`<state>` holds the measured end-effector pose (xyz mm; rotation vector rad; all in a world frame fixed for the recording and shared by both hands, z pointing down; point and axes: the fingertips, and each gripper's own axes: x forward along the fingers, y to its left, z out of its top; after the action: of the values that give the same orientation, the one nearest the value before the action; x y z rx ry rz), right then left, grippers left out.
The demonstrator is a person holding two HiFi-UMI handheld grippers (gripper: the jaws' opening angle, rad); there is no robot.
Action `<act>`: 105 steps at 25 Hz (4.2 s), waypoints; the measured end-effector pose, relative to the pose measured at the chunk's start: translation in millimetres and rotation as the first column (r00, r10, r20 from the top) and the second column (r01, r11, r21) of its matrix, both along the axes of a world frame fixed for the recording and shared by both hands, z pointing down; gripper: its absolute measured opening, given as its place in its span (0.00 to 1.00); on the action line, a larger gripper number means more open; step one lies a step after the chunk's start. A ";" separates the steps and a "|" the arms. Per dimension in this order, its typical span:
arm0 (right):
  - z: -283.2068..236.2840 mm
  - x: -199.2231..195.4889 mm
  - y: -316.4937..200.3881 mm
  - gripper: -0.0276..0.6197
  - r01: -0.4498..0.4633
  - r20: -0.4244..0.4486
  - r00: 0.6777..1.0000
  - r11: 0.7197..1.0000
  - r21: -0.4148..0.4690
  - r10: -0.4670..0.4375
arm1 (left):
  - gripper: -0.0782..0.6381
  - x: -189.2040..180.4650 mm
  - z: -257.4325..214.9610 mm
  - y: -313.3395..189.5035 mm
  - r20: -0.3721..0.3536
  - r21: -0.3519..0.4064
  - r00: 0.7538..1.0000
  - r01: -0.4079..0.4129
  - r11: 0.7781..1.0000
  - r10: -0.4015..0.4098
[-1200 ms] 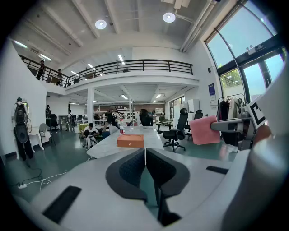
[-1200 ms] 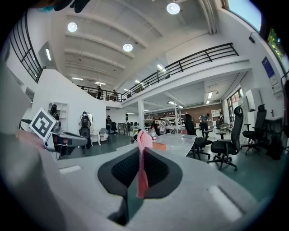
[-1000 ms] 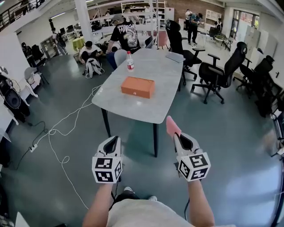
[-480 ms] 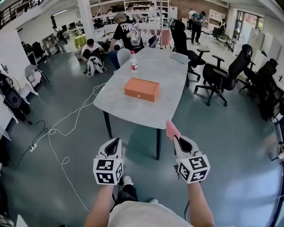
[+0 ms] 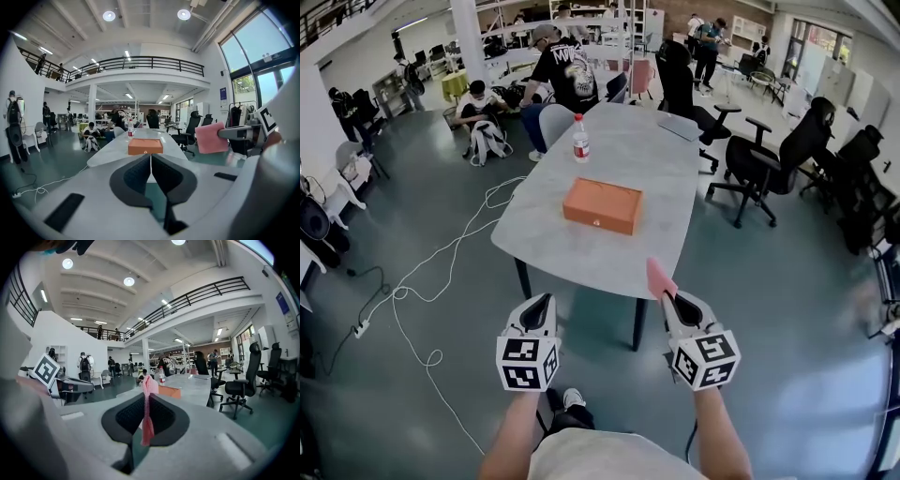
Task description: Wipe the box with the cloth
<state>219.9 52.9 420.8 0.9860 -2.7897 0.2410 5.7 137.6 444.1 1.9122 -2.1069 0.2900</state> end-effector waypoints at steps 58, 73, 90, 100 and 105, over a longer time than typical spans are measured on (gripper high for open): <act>45.3 -311.9 -296.9 0.06 0.144 0.160 0.982 0.941 -0.308 -0.098 | 0.13 -238.5 63.1 -312.3 -0.059 -0.118 0.995 -0.089 0.989 0.082; 73.7 -344.3 -337.6 0.07 0.293 0.371 0.924 0.791 -0.537 -0.091 | 0.13 -247.4 68.9 -361.2 -0.030 -0.160 0.996 -0.083 0.984 0.079; 131.4 -360.6 -365.9 0.07 -0.046 -0.015 0.999 0.873 -0.485 0.045 | 0.13 -262.0 93.0 -403.0 -0.072 -0.180 0.964 -0.265 0.947 0.256; 139.2 -354.3 -364.9 0.07 -0.183 -0.100 0.983 0.879 -0.441 0.154 | 0.13 -259.3 101.4 -417.9 -0.098 -0.176 0.922 -0.386 0.906 0.374; 140.0 -338.9 -366.7 0.07 -0.232 -0.113 0.973 0.872 -0.431 0.203 | 0.13 -250.5 105.1 -422.7 -0.104 -0.178 0.907 -0.421 0.889 0.408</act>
<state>-119.0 -313.8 560.7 1.1543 -2.3946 0.8178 -244.9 -285.1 549.2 2.1988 -1.5425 0.4980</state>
